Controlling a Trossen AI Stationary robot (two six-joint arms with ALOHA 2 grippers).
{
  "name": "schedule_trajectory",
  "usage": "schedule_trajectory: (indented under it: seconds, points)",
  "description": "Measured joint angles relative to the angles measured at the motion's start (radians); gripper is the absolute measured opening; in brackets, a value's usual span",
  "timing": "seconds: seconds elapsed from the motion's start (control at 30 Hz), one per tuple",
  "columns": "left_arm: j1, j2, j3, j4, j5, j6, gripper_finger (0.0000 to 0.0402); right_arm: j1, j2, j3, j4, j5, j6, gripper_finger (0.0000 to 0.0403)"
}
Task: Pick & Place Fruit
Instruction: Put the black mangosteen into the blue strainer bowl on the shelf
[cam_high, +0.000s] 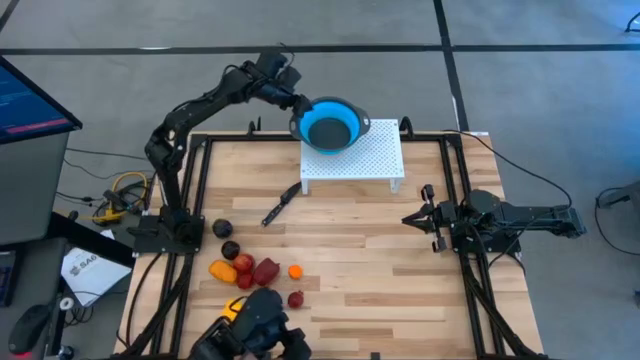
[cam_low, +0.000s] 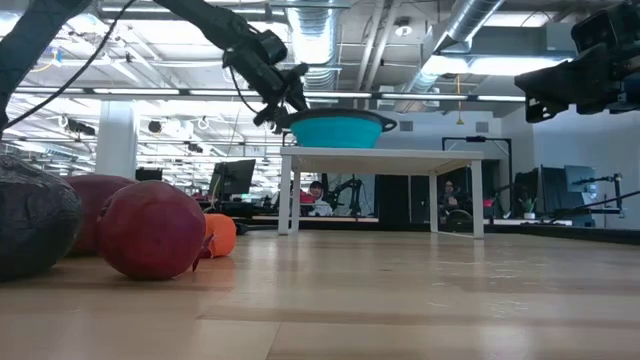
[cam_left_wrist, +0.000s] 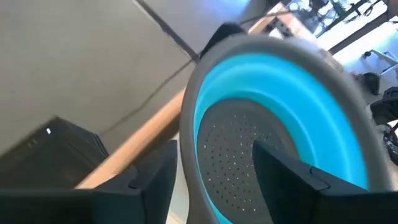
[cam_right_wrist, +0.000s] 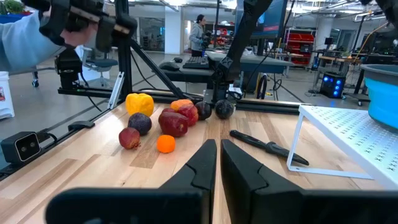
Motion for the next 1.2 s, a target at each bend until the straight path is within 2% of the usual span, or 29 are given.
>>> schedule_trajectory:
  seconds: [0.23,0.37,0.47,0.73,0.87,1.0,1.1,1.2]
  points:
    - [0.009,-0.145,-0.005,-0.023,-0.001,0.104,0.0216,0.0,0.0,0.0,0.0,0.0,0.0,0.0017]
    - [-0.023,-0.304,-0.113,-0.009,-0.004,0.175,0.0211,0.0,0.0,0.0,0.0,0.0,0.0,0.0017]
    - [-0.072,-0.466,-0.292,0.078,-0.022,0.199,0.0204,0.0,0.0,0.0,0.0,0.0,0.0,0.0017]
    - [-0.297,-0.96,-0.91,0.53,-0.024,0.211,0.0184,0.0,0.0,0.0,0.0,0.0,0.0,0.0017]
    - [-0.439,-1.169,-1.125,0.611,-0.045,0.294,0.0177,0.0,0.0,0.0,0.0,0.0,0.0,0.0017]
    - [-0.617,-1.31,-1.242,0.578,-0.218,0.298,0.0169,0.0,0.0,0.0,0.0,0.0,0.0,0.0017]
    - [-0.771,-1.339,-1.258,0.448,-0.453,0.296,0.016,0.0,0.0,0.0,0.0,0.0,0.0,0.0017]
    - [-0.905,-1.316,-1.252,0.303,-0.688,0.25,0.0152,0.0,0.0,0.0,0.0,0.0,0.0,0.0017]
